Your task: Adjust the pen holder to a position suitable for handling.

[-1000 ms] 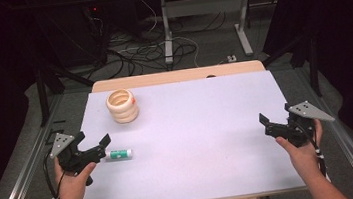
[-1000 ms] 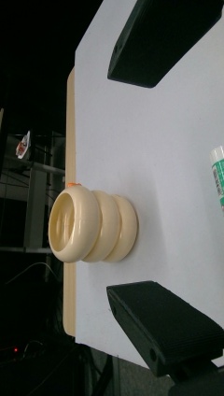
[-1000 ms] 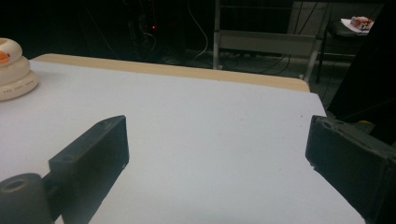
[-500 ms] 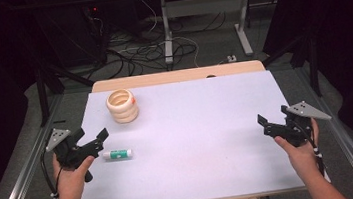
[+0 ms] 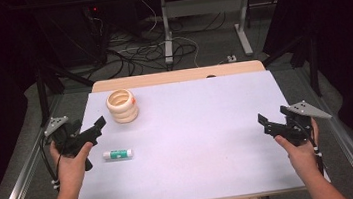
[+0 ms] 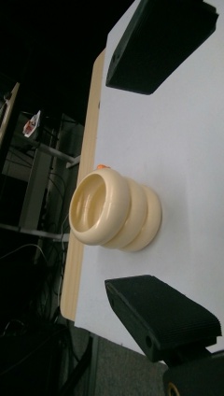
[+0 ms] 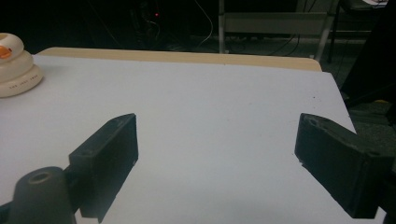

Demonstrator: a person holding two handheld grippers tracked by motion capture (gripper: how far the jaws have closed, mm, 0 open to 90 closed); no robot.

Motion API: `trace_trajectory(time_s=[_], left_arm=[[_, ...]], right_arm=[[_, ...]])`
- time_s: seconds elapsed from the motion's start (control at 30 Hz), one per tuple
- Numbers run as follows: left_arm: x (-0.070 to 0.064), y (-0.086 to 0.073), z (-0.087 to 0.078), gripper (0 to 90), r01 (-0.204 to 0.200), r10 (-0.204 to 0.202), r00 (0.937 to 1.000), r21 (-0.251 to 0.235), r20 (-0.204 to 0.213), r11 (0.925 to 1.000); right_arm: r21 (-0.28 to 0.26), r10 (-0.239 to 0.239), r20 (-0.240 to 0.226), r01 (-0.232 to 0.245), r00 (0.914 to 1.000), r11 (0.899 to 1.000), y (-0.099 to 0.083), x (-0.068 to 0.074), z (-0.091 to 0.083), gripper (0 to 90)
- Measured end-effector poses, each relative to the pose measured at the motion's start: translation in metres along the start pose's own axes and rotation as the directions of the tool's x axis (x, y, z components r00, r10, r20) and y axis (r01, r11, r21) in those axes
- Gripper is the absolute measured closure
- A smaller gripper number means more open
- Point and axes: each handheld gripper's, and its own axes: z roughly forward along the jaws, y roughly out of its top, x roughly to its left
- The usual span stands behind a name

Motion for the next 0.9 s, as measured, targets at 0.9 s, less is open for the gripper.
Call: trace_trajectory(time_s=[0.9], left_arm=[[0.0, 0.054, 0.05, 16.0, 0.037, -0.032, 0.9987, 0.125, -0.04, 0.9915]], right_arm=[[0.01, 0.052, 0.005, -0.052, 0.9986, 0.999, -0.001, -0.006, 0.001, 14.5]])
